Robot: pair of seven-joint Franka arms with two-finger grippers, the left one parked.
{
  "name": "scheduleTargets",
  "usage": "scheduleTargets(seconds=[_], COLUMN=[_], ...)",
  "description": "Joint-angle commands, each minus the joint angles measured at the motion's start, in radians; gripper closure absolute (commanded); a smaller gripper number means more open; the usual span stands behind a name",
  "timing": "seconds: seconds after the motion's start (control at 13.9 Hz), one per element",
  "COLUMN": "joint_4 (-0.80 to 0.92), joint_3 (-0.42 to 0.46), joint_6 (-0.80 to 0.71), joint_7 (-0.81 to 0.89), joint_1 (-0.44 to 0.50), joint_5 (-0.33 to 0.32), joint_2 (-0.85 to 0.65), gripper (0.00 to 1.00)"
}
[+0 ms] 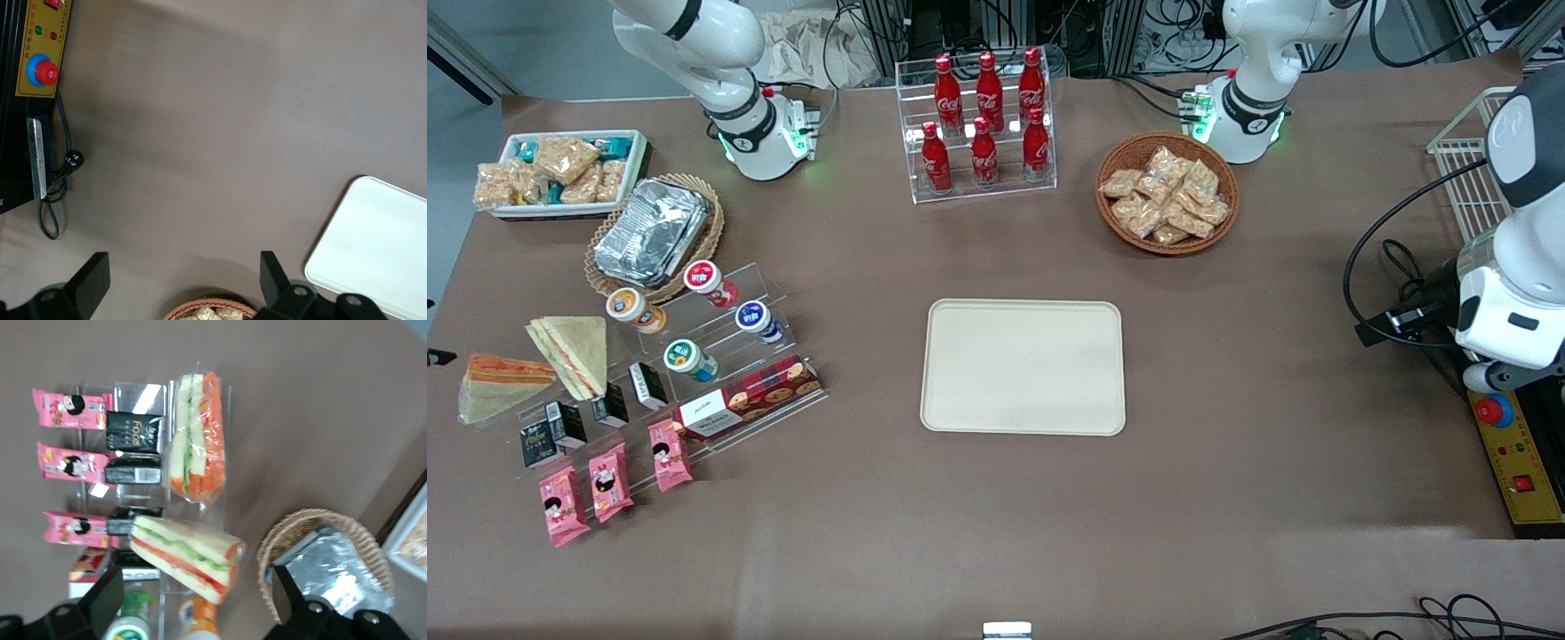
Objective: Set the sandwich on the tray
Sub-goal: 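Close the right gripper on the wrapped sandwich and lift it out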
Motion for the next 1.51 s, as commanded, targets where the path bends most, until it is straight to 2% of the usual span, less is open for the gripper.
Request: scheduleTargets(seconds=[0.0, 0.36, 0.72, 1.44], joint_4=[-0.027, -0.045, -0.14, -0.176], joint_3=[0.0, -0.001, -0.001, 0.0], joint_6=[0.062, 0.129, 0.246, 0.315], joint_7=[0.016, -0.005, -0.051, -0.064], joint_1=[-0.066, -0.063, -0.065, -0.068], joint_5=[0.099, 0.087, 0.084, 0.087], joint_2=[0.018, 0.055, 0.055, 0.093], gripper=[0.04, 0.03, 0.03, 0.03])
